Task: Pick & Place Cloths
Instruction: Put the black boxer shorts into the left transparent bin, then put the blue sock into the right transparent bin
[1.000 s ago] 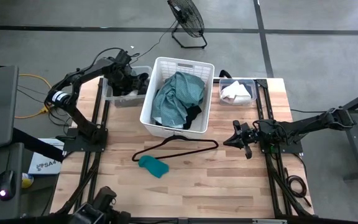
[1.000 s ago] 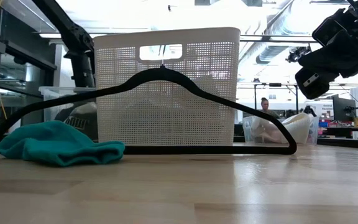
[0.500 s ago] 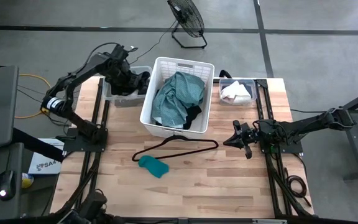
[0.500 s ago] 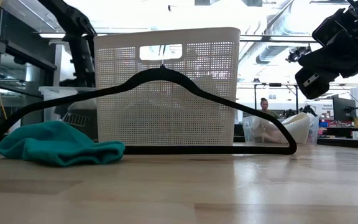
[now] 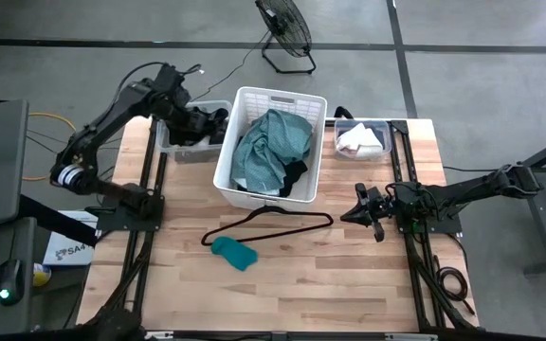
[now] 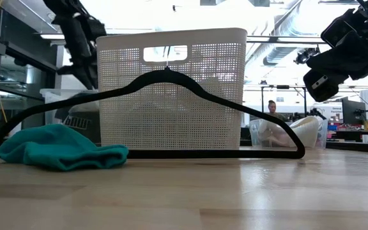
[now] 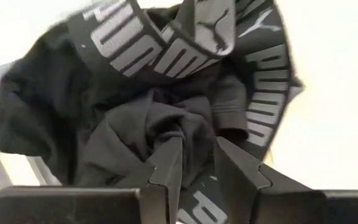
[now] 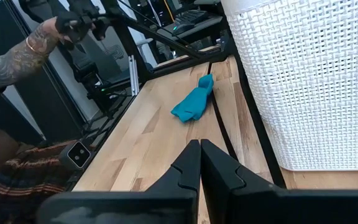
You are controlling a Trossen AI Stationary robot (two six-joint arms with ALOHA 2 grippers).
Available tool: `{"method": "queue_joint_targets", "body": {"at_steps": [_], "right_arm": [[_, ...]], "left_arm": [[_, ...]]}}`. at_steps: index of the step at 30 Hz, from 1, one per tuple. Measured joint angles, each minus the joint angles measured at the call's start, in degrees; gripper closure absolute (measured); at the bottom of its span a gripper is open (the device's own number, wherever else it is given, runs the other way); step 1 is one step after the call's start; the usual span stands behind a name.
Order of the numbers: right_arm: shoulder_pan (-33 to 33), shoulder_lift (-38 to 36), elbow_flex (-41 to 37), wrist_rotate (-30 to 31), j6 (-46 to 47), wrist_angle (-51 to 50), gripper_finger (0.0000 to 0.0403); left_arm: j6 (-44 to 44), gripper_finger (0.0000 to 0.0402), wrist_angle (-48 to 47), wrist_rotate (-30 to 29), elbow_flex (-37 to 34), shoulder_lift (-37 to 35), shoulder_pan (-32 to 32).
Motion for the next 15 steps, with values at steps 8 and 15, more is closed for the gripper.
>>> {"method": "queue_joint_targets", "body": {"at_steps": [8, 15], "right_arm": [[0.00, -0.01, 0.00, 0.00, 0.00, 0.00, 0.0400], [0.00, 0.00, -0.01, -0.01, 0.01, 0.00, 0.0400]], "left_arm": [[2.57, 0.0311, 0.28, -0.03, 0.04, -8.45, 0.00], [3.06, 0.0311, 1.09, 0.14, 0.07, -16.10, 0.00]]}}
